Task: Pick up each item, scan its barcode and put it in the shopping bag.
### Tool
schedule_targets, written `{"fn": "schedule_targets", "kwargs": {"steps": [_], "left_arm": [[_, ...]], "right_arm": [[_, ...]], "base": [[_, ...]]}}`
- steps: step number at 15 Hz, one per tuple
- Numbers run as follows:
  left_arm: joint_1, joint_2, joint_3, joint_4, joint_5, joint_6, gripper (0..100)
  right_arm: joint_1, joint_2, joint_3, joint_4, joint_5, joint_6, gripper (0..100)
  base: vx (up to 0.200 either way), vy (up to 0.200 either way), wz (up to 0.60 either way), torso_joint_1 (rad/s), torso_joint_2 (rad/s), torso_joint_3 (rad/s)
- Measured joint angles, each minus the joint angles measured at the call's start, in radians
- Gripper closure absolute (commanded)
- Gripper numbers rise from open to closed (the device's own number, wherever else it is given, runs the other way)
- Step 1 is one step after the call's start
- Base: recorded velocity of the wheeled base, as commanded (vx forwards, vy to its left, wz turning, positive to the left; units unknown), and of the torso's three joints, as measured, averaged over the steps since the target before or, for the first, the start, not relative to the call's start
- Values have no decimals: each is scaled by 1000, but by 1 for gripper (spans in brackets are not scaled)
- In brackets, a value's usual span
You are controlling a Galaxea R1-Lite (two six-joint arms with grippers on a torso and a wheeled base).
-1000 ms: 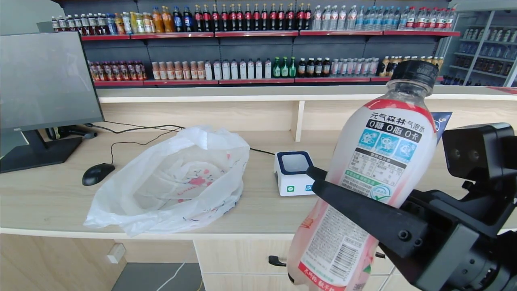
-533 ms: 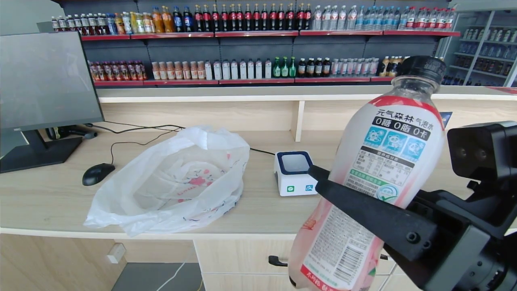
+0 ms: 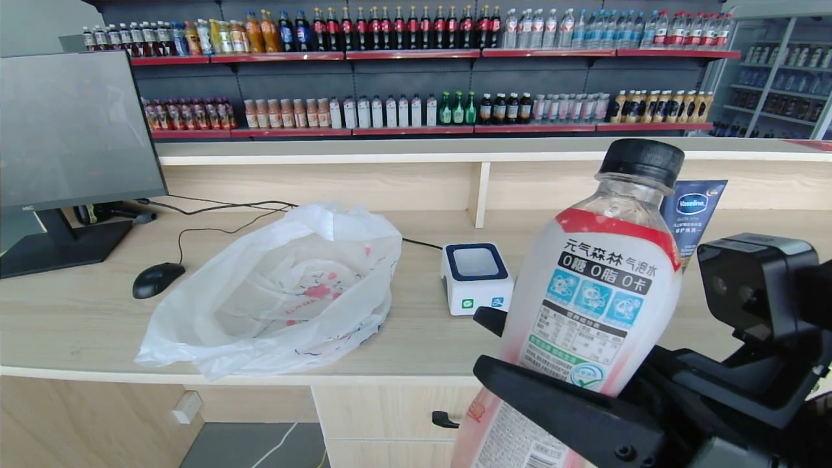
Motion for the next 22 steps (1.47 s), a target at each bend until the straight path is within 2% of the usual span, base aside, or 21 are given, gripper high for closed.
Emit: {"fn": "schedule_targets", "kwargs": {"steps": [7, 9, 12, 14, 16, 18, 22], "left_arm": [[0, 0, 0, 0, 0, 5, 0], [0, 0, 0, 0, 0, 5, 0], [0, 0, 0, 0, 0, 4, 0], [0, 0, 0, 0, 0, 4, 0], [0, 0, 0, 0, 0, 3, 0], [0, 0, 0, 0, 0, 0, 0], [0, 0, 0, 0, 0, 0, 0]], "right_arm": [[-13, 16, 33, 0, -27, -267, 100], [-37, 32, 39, 1, -76, -356, 100], [-58, 44, 35, 0, -245, -454, 100], [-94, 48, 33, 0, -309, -521, 100], [-145, 48, 40, 0, -325, -550, 100], [-208, 46, 37, 0, -328, -555, 100], [-250, 42, 34, -2, -327, -553, 100]], "base": [[0, 0, 0, 0, 0, 0], [0, 0, 0, 0, 0, 0], [0, 0, 0, 0, 0, 0], [0, 0, 0, 0, 0, 0], [0, 0, 0, 0, 0, 0], [-200, 0, 0, 5, 2, 2], [-50, 0, 0, 5, 1, -2]]}}
